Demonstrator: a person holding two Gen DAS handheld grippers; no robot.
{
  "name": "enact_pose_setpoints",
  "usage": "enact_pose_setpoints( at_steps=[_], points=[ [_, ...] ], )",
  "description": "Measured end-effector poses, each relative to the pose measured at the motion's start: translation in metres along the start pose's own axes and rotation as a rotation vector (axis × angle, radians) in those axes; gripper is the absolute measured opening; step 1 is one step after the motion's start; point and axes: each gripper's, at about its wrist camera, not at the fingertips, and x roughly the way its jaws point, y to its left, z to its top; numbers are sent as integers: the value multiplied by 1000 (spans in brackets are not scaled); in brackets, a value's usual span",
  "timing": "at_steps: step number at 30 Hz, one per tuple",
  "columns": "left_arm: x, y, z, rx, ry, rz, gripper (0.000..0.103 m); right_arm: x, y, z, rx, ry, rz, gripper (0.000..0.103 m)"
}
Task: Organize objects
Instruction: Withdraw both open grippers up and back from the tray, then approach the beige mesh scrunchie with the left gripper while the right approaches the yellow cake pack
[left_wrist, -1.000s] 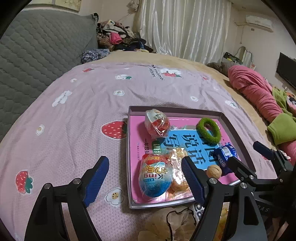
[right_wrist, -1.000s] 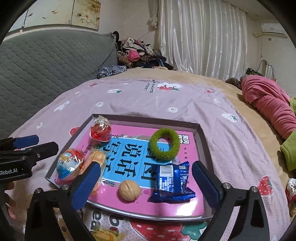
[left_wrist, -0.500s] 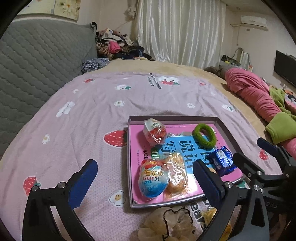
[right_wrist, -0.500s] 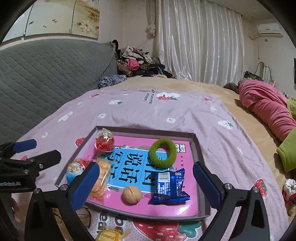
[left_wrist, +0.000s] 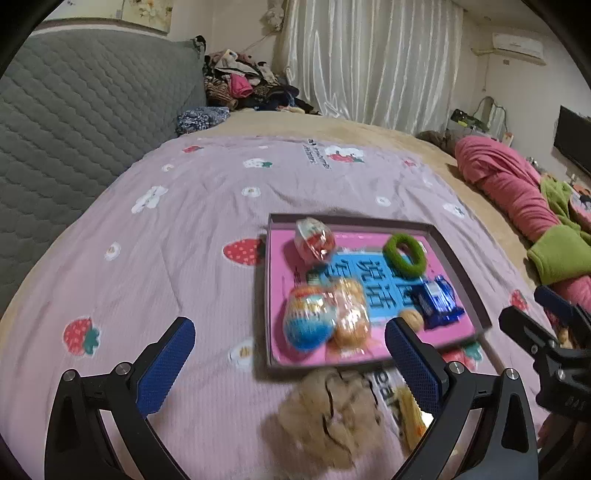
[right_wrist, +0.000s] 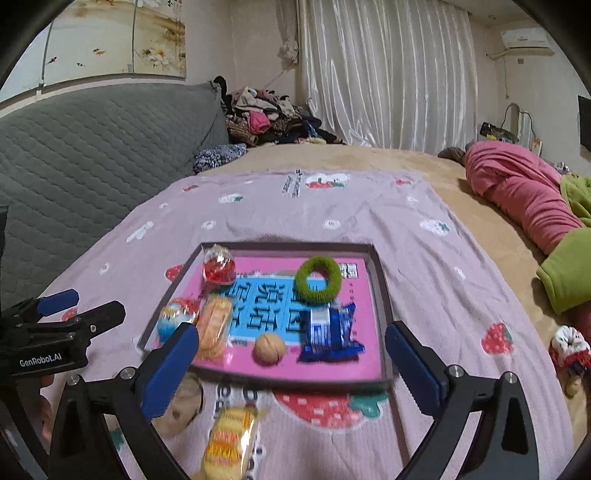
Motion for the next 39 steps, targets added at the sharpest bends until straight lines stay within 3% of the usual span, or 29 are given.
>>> enact_pose_setpoints(
  at_steps=[4,9,27,39],
  points=[
    [-12,-8,-14,21,19,39,103,-20,1,-3,-18,-1,-26,102],
    [-35,-12,-18,-10,34,9,103,-51,2,-1,-22,-13,-31,102],
    [-148,-10,-31,-35,-8,28,103,-162,40,11,-76,-107,-4,102],
    [-196,-16,-43,-8,-17,42,103,-204,51,0,-86,-135,-4,102]
  ],
)
